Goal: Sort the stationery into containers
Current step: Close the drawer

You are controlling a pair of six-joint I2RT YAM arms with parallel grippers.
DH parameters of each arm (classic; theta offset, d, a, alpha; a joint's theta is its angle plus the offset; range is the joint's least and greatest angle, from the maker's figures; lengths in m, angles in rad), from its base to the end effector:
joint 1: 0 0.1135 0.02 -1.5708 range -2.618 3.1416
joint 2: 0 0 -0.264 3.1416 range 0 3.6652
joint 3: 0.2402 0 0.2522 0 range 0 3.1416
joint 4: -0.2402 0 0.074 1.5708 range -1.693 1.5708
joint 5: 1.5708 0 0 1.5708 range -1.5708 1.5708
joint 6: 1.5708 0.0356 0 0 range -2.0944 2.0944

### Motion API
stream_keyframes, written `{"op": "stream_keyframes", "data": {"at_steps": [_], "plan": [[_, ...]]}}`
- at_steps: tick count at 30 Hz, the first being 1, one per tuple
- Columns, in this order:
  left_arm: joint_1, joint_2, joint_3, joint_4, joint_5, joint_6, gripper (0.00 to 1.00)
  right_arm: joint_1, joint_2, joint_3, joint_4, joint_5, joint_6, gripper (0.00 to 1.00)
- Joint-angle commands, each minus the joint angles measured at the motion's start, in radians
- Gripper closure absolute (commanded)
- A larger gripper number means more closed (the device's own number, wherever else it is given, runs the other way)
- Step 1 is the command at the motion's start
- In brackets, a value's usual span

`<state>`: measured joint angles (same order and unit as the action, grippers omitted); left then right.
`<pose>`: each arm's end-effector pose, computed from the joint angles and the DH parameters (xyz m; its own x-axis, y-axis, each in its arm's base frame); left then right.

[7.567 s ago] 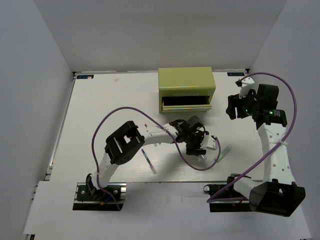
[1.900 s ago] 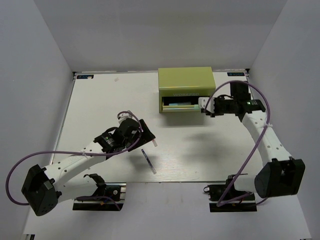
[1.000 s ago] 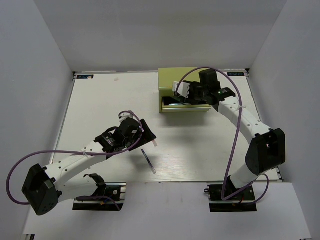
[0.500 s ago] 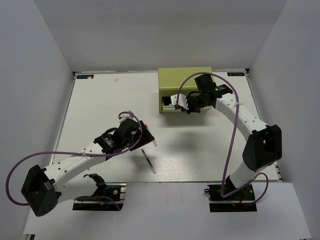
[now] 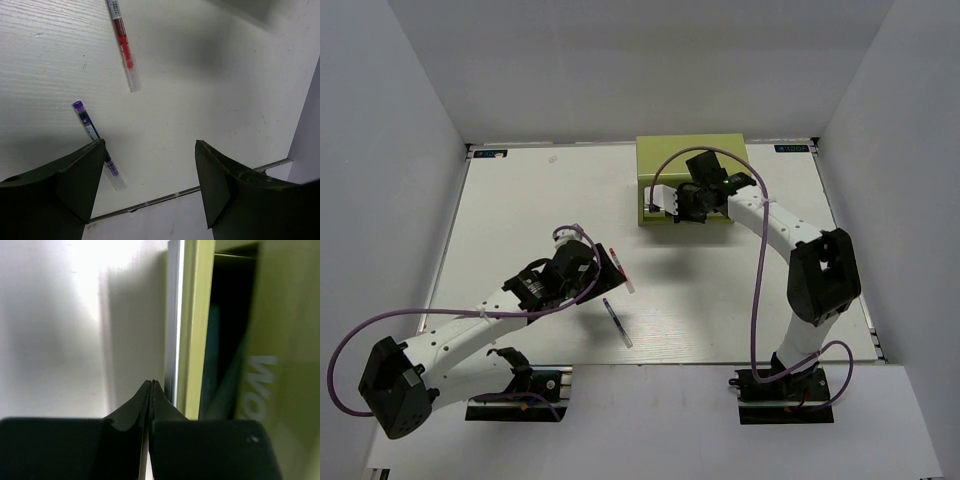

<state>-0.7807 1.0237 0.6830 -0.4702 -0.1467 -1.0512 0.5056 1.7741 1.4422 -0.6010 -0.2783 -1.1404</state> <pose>0.1520 -0.1433 0.2345 -0.7979 -0.4182 -0.4340 -0.1368 0.8270 -0.5453 0.3355 0.1969 0.2620 0.2600 -0.8548 -0.4490 -0.8928 -0.0357 -0.4491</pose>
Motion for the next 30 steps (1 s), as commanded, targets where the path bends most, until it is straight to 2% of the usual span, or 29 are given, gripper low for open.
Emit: {"op": "stream_keyframes", "data": {"at_steps": [1,11,16,20,24,25,26,29,30], "plan": [[0.006,-0.031,-0.005,-0.010,-0.017,0.005,0.17,0.008,0.008,0.027,0.210,0.152,0.065,1.00],[0.006,-0.022,0.004,0.012,-0.017,0.014,0.15,0.014,0.045,0.015,0.346,0.307,0.062,1.00],[0.006,-0.022,0.004,0.033,-0.008,0.014,0.14,0.016,0.028,0.011,0.328,0.294,0.053,1.00],[0.006,-0.013,-0.008,0.125,0.041,0.023,0.14,0.013,-0.051,-0.047,0.241,0.089,0.033,1.00],[0.006,-0.004,-0.045,0.238,0.093,0.023,0.14,0.004,-0.184,-0.155,0.265,-0.007,0.086,1.00],[0.006,0.006,-0.045,0.266,0.113,0.023,0.14,0.004,-0.199,-0.181,0.286,-0.006,0.106,0.93],[0.006,0.018,-0.069,0.297,0.122,0.023,0.16,0.002,-0.211,-0.199,0.287,-0.022,0.151,0.72],[0.006,0.070,-0.115,0.477,0.160,0.023,0.28,-0.006,-0.284,-0.239,0.322,-0.039,0.273,0.40],[0.006,0.093,-0.126,0.601,0.171,0.010,0.32,-0.006,-0.333,-0.285,0.332,-0.065,0.301,0.10]]}}
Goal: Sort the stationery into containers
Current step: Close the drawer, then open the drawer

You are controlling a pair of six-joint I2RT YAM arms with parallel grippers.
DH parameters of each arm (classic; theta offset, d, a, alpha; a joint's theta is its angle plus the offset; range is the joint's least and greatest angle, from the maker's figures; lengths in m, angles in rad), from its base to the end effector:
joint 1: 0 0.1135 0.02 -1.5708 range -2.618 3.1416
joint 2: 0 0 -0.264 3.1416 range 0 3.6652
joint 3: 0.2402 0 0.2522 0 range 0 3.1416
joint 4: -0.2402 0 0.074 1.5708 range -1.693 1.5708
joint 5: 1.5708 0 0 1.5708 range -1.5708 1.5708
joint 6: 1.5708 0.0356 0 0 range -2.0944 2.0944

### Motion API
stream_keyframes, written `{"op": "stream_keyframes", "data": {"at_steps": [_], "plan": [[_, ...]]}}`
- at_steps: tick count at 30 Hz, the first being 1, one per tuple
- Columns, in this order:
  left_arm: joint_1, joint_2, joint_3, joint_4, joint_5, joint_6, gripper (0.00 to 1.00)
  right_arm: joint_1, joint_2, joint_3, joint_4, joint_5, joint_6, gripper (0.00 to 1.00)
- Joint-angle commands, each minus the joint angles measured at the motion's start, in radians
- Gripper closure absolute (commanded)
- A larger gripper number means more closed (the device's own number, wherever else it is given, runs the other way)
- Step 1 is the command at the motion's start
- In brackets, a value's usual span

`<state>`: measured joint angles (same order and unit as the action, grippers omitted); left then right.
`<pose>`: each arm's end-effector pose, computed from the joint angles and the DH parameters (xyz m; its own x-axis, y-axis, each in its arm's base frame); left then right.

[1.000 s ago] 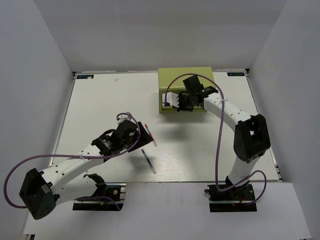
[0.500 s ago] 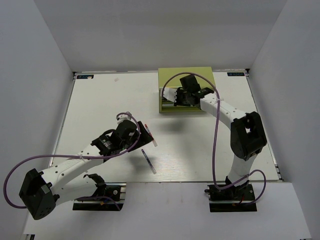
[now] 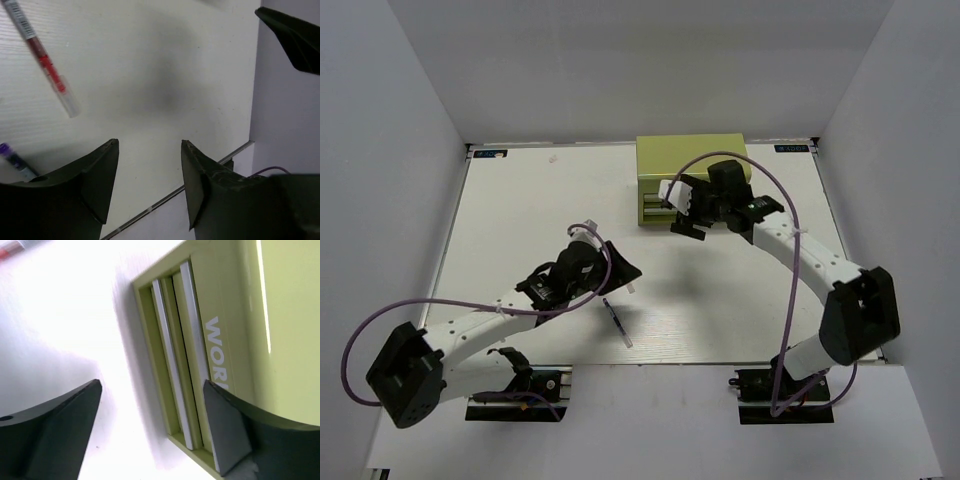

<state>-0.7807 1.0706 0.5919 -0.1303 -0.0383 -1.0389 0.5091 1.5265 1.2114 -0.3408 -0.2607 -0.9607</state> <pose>0.1632 -0.1597 0.2229 -0.7930 -0.4267 -0.4349 -0.0049 0.7182 -0.6958 0.2974 0.1765 0.2923 0.2270 -0.7802 -0.5829 -0.8085 0.1827 -0.5595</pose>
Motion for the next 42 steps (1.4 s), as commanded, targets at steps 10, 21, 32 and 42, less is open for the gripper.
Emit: {"op": "stream_keyframes", "data": {"at_steps": [10,21,32,42], "plan": [[0.006,0.463,0.012,0.893,-0.049,-0.044,0.44,-0.081,-0.221,-0.128,0.215,-0.031,0.514,0.16],[0.006,0.891,0.213,1.273,-0.251,-0.121,0.44,-0.201,-0.295,-0.151,0.247,0.018,0.701,0.88],[0.006,1.051,0.391,1.167,-0.310,-0.136,0.37,-0.273,-0.384,-0.233,0.272,0.008,0.701,0.87],[0.006,1.123,0.453,1.143,-0.429,-0.191,0.40,-0.316,-0.384,-0.224,0.278,-0.031,0.714,0.86]]}}
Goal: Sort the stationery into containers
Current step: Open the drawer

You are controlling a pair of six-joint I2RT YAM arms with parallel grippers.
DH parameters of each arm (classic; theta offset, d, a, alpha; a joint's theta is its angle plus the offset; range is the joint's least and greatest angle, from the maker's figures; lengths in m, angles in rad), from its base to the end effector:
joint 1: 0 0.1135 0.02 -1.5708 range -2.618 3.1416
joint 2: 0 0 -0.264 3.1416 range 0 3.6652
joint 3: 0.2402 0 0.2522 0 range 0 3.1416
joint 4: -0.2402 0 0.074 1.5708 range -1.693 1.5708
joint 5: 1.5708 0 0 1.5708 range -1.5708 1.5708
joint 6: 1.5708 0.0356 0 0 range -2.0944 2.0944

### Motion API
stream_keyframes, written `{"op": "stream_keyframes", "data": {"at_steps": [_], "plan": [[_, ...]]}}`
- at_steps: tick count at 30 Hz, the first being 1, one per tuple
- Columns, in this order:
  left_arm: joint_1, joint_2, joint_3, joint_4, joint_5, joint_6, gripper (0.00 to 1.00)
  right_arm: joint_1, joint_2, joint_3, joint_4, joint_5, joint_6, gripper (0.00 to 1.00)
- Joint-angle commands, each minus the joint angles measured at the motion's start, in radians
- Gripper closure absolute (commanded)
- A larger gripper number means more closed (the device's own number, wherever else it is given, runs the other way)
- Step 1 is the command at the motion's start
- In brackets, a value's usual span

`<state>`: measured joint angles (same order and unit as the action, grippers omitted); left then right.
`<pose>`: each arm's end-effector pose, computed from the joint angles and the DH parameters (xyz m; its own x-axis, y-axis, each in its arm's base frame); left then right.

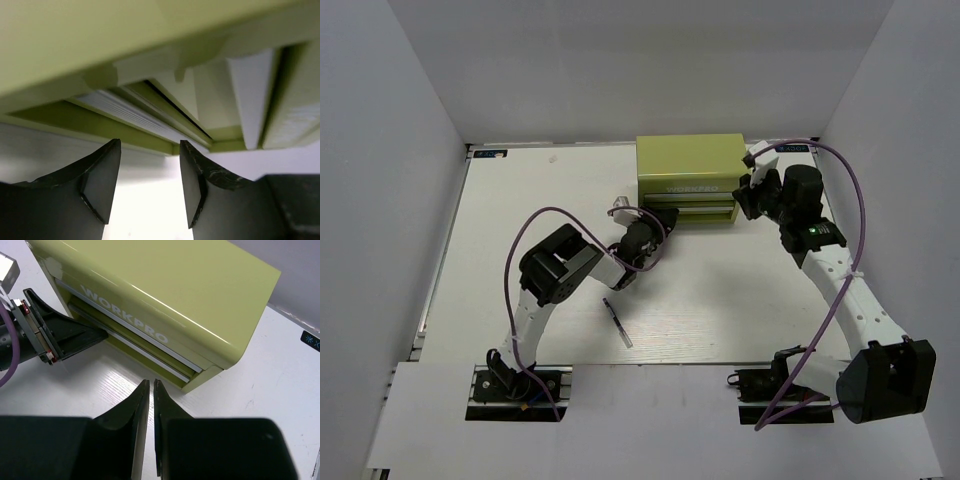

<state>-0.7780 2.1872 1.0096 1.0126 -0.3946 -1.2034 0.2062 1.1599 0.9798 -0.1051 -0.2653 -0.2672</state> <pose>0.3140 -0.2902 0.1081 -0.3946 -0.8207 -0.4132 0.0265 0.4394 -0.8979 0.2626 0.0645 0.3402 -0.1484 -0.2913 -0.9450 -0.5008 0.8462 -0.1822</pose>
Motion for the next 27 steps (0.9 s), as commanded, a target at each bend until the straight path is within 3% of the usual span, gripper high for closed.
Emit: {"op": "stream_keyframes", "data": {"at_steps": [1,12,19,23,27], "plan": [[0.003,0.020,0.035,0.013,-0.082,-0.027,0.40,-0.017,-0.016,0.007,0.042,-0.031,0.019,0.86],[0.003,0.072,0.093,0.044,-0.119,-0.036,0.42,-0.045,-0.026,-0.004,0.027,-0.055,0.013,0.86],[0.003,0.102,0.103,0.053,-0.164,-0.116,0.44,-0.050,-0.031,-0.015,0.025,-0.071,0.019,0.86],[0.003,0.112,0.112,0.034,-0.188,-0.142,0.52,-0.053,-0.032,-0.015,0.021,-0.075,0.016,0.86],[0.003,0.134,0.112,0.079,-0.207,-0.166,0.67,-0.054,-0.035,-0.016,0.018,-0.080,0.008,0.86]]}}
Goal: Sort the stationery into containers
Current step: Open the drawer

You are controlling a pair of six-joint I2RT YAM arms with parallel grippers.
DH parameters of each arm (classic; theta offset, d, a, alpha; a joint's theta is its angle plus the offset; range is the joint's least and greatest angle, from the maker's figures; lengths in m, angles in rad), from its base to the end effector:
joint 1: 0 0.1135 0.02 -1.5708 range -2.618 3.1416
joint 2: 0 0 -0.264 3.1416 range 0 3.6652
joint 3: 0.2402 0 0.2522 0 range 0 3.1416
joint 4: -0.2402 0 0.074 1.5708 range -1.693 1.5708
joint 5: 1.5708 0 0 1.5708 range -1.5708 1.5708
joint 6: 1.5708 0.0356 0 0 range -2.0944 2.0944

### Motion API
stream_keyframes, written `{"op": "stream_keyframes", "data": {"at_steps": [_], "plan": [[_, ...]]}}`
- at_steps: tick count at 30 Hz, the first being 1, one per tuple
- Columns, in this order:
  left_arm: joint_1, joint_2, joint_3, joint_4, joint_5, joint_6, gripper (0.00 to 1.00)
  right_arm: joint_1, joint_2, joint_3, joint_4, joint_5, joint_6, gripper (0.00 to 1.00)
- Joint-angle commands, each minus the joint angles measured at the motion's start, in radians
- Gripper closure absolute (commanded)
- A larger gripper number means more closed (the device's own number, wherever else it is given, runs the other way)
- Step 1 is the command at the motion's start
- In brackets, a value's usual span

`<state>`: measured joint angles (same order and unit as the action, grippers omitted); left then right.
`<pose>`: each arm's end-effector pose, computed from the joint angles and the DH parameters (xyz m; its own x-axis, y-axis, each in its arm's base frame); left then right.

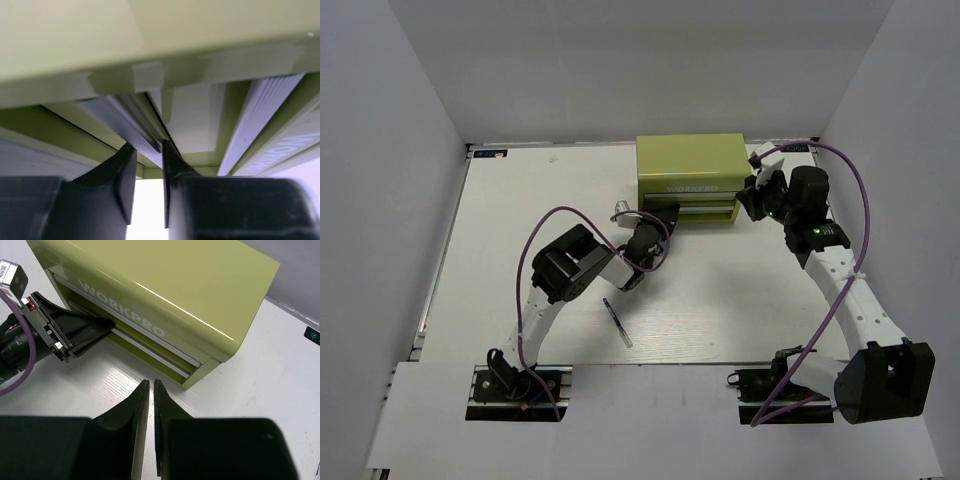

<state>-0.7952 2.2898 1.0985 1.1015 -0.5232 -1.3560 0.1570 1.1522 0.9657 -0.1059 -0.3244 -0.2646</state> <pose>0.3241 -0.3051 0.0974 -0.2773 -0.9260 -0.2561 -0.0038 0.2676 -0.9635 0.2626 0.0531 0.3372 -0.1572 -0.2758 -0.9483 -0.5085 0.8458 -0.1617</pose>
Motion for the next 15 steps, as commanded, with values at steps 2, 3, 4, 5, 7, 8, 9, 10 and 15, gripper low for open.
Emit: {"op": "stream_keyframes", "data": {"at_steps": [2,3,4,5,7,8,9,10,15], "plan": [[0.021,0.031,0.023,0.006,-0.078,-0.014,0.73,-0.007,-0.031,-0.002,0.015,-0.021,0.004,0.86],[0.021,0.031,0.014,0.017,-0.078,-0.023,0.75,-0.007,-0.031,-0.002,0.017,-0.021,0.002,0.86],[0.021,0.031,0.002,0.026,-0.078,-0.023,0.77,-0.005,-0.032,-0.002,0.017,-0.022,0.001,0.86],[0.021,0.031,0.001,0.026,-0.078,-0.023,0.79,-0.007,-0.032,-0.002,0.015,-0.021,0.001,0.86],[0.021,0.022,-0.035,0.049,-0.078,-0.023,0.82,-0.008,-0.034,-0.004,0.015,-0.025,-0.001,0.86],[0.021,0.022,-0.046,0.064,-0.069,-0.023,0.83,-0.008,-0.032,-0.002,0.012,-0.027,-0.005,0.86],[0.021,0.013,-0.069,0.064,-0.069,-0.023,0.83,-0.007,-0.032,-0.002,0.012,-0.028,-0.010,0.86],[0.021,0.013,-0.080,0.076,-0.069,-0.023,0.83,-0.005,-0.031,-0.001,0.009,-0.033,-0.013,0.83],[0.001,-0.020,-0.164,0.113,-0.038,-0.023,0.83,-0.005,0.026,0.060,-0.046,-0.039,-0.038,0.70]]}}
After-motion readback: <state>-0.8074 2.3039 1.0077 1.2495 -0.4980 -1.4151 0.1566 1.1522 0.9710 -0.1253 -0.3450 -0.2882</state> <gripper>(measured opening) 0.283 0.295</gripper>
